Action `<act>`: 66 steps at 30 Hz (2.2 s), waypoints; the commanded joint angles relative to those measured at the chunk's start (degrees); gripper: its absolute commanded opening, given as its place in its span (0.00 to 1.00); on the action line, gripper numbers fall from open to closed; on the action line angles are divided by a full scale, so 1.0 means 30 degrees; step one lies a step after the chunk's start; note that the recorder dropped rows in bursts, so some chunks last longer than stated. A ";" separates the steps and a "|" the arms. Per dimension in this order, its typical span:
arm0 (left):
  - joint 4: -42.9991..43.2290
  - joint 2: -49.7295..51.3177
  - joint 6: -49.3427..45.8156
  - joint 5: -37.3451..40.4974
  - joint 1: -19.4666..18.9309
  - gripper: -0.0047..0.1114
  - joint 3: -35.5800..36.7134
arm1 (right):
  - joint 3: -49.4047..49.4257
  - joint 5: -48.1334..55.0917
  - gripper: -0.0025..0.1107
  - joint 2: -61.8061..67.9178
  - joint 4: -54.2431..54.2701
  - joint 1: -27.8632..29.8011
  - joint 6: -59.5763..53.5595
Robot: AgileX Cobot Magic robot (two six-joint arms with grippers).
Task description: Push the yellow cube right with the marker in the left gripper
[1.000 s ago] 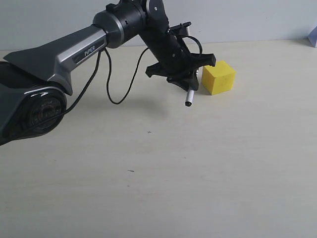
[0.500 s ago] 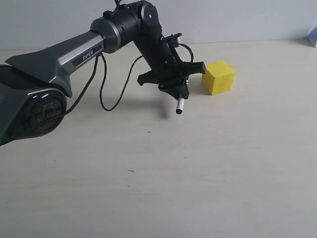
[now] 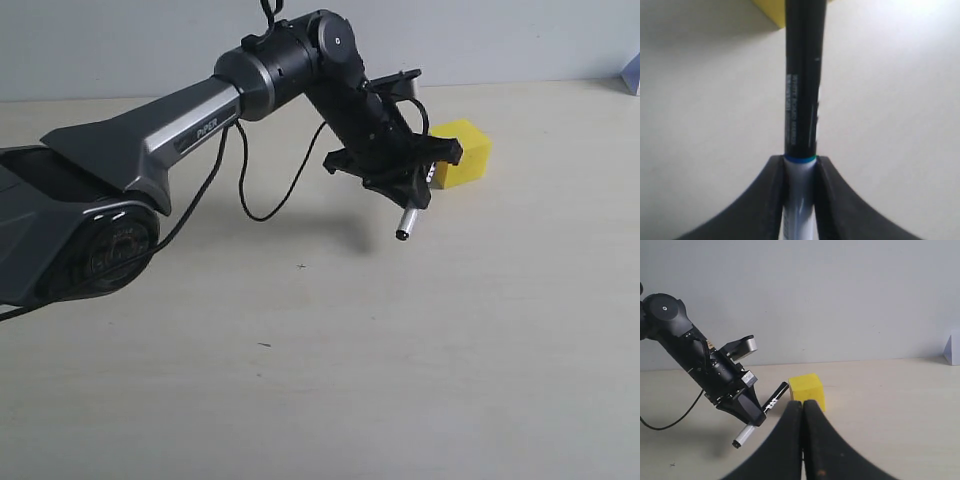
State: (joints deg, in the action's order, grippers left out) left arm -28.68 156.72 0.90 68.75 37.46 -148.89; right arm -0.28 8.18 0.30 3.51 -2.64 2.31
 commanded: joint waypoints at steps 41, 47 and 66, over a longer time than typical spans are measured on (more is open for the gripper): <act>0.9560 -2.2536 0.7410 -1.5654 0.1231 0.04 3.2127 | 0.0095 -0.0161 0.02 -0.0101 -0.0005 -0.0016 -0.0029; 0.5501 -1.9749 0.7410 -1.3616 0.1241 0.04 3.0510 | 0.0095 -0.0161 0.02 -0.0101 -0.0005 -0.0016 -0.0029; 0.3820 -1.2706 0.7933 -1.0958 0.1150 0.04 2.4706 | 0.0095 -0.0161 0.02 -0.0101 -0.0005 -0.0016 -0.0029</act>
State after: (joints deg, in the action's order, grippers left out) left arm -18.47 117.52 24.05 36.12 41.49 -74.32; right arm -0.28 8.18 0.30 3.51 -2.64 2.31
